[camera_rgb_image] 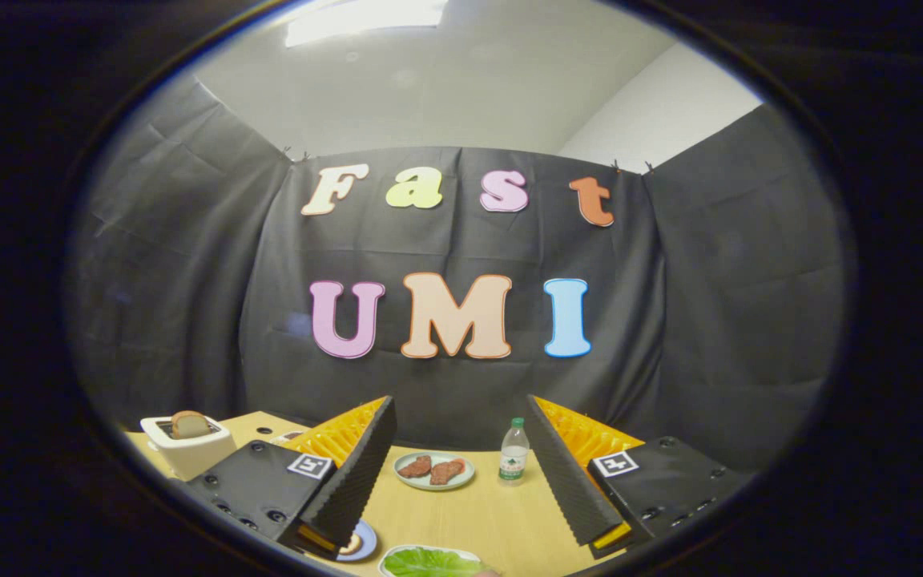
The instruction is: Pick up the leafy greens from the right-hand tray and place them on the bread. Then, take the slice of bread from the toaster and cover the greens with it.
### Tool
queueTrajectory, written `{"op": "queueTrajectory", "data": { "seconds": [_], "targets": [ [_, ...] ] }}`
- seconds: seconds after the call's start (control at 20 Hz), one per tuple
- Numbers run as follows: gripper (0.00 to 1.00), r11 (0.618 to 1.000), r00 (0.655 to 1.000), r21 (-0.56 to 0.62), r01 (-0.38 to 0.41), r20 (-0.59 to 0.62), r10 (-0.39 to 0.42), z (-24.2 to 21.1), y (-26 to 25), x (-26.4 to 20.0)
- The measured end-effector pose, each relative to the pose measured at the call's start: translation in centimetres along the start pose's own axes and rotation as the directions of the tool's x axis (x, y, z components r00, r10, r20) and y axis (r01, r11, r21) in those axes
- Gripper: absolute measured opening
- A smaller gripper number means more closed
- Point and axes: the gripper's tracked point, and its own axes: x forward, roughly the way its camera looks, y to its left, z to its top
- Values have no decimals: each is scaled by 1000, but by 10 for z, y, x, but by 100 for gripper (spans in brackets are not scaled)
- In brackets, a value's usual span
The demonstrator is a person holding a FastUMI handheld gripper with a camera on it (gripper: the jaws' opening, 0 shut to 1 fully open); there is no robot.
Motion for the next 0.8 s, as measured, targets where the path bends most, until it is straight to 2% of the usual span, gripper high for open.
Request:
{"op": "queueTrajectory", "data": {
  "seconds": [0.3, 0.6, 0.8],
  "targets": [
    [100, 998, 998, -19, -54, -29, 54, -9, 3, 2],
    [100, 985, 983, -55, -164, -96, 158, -28, 8, 7],
    [100, 964, 959, -92, -248, -164, 231, -50, 13, 10]
  ]
}}
